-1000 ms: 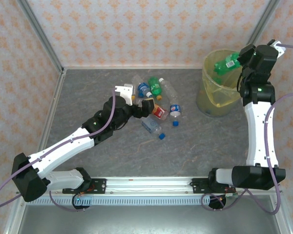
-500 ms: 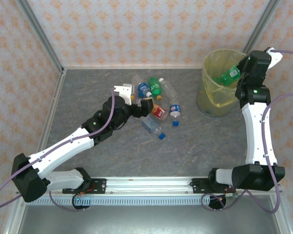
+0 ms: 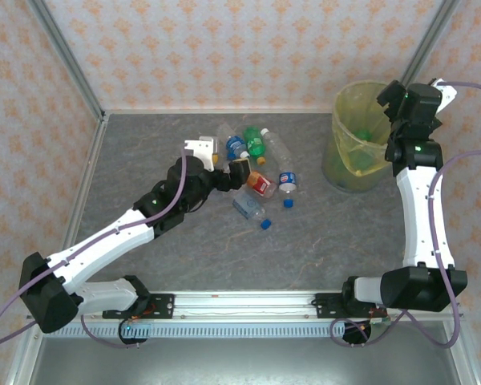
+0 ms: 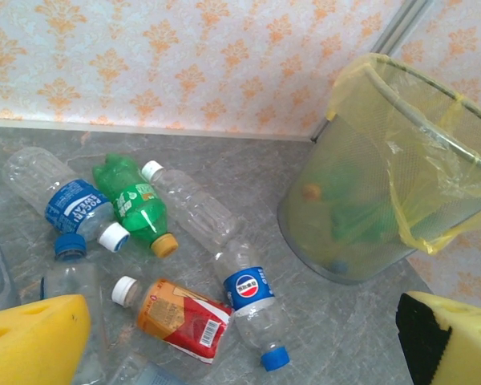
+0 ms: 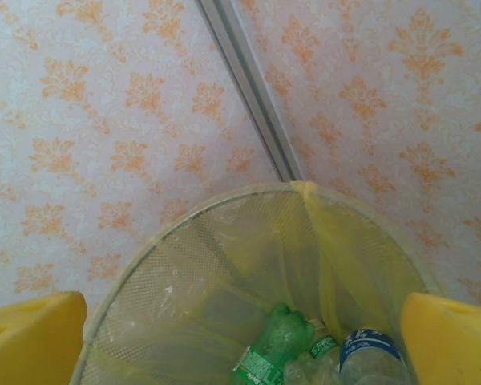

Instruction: Put the plastic bottles in the bin

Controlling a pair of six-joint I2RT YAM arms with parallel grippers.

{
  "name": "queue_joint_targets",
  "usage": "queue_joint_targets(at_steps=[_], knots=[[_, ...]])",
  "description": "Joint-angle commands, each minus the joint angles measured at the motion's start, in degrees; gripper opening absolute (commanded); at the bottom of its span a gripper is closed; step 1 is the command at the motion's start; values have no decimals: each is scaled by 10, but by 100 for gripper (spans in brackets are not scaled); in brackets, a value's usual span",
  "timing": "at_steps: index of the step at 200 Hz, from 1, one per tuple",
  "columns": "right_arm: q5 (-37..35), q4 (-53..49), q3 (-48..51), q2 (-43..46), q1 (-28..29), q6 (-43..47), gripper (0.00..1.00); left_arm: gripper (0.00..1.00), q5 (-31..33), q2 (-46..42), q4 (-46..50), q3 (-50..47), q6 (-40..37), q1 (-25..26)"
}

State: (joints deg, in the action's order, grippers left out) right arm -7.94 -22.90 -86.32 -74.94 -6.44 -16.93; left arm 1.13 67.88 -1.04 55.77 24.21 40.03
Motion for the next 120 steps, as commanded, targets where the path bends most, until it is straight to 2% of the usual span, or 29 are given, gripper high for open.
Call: queue_joint_targets(at_steps=[1, 50, 88, 120], knots=[[33, -9, -30, -4, 0, -13, 100, 99, 9, 16, 10, 7, 21, -12], [135, -13, -52, -12, 5, -28, 100, 99, 19, 38, 26, -11, 75, -57], [194, -27, -73, -20, 51, -7, 100, 99, 8, 74, 64, -21, 144, -126], [216, -33, -74, -20, 97, 9, 100, 93, -19, 128, 100, -9, 156, -161]])
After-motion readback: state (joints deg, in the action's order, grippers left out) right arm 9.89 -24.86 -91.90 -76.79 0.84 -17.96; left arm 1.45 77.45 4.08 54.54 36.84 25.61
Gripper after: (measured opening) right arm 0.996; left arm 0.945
